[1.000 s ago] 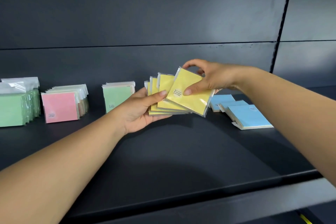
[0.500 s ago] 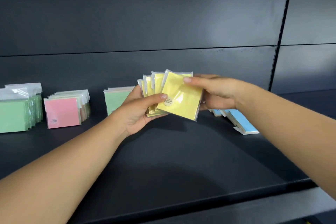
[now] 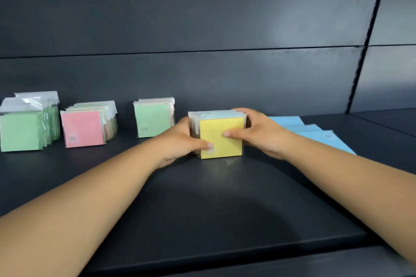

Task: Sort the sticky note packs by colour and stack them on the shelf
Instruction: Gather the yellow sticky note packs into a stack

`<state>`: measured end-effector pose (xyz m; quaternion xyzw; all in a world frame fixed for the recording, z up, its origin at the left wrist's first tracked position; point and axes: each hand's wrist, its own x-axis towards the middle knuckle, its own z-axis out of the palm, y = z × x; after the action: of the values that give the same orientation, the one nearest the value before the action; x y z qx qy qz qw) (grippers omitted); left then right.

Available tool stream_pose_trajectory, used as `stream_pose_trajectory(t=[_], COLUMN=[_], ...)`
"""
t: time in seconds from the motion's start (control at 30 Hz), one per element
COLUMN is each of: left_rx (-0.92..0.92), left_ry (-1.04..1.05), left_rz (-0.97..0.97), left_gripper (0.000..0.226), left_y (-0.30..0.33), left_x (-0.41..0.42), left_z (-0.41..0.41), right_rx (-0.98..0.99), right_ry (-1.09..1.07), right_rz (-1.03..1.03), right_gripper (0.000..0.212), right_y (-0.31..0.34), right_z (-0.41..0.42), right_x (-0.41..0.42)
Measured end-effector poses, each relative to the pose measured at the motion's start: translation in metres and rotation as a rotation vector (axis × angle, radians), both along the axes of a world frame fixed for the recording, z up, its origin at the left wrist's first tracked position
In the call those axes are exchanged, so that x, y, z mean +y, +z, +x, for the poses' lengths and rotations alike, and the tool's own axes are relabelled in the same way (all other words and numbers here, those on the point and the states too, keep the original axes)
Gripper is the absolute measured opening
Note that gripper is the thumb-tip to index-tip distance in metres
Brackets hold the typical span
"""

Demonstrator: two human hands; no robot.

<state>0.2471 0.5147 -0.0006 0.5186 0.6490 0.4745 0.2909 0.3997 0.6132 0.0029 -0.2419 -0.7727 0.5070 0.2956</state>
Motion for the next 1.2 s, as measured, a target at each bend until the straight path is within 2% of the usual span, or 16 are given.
stream_pose_trajectory(t=[0.1, 0.2, 0.27, 0.43, 0.57, 0.8, 0.93, 1.2], left_rx=[0.009, 0.164, 0.184, 0.347, 0.496, 0.374, 0.344, 0.353], left_ry=[0.06, 0.008, 0.005, 0.025, 0.213, 0.357, 0.424, 0.466], left_rz=[0.08, 0.051, 0.039, -0.017, -0.061, -0.019, -0.057, -0.126], left_gripper=[0.079, 0.064, 0.053, 0.041, 0.04, 0.035, 0.035, 0.032], left_y=[0.0, -0.009, -0.013, -0.016, -0.015, -0.001, -0.004, -0.007], left_x=[0.004, 0.006, 0.005, 0.002, 0.014, 0.053, 0.07, 0.085], left_z=[0.0, 0.001, 0.001, 0.008, 0.014, -0.005, -0.021, -0.035], right_rx=[-0.03, -0.16, -0.213, -0.276, -0.257, -0.183, -0.171, -0.185], right_ry=[-0.045, -0.048, -0.017, 0.036, -0.06, -0.138, -0.168, -0.218], right_rz=[0.124, 0.191, 0.172, 0.052, 0.026, -0.069, -0.153, -0.133], right_gripper=[0.035, 0.042, 0.045, 0.027, 0.025, 0.025, 0.025, 0.028], right_y=[-0.001, -0.004, -0.005, -0.004, -0.001, 0.012, 0.005, -0.001], right_z=[0.001, 0.004, 0.004, 0.01, 0.003, -0.041, -0.065, -0.077], right_x=[-0.004, -0.009, -0.01, -0.007, 0.006, 0.04, 0.055, 0.079])
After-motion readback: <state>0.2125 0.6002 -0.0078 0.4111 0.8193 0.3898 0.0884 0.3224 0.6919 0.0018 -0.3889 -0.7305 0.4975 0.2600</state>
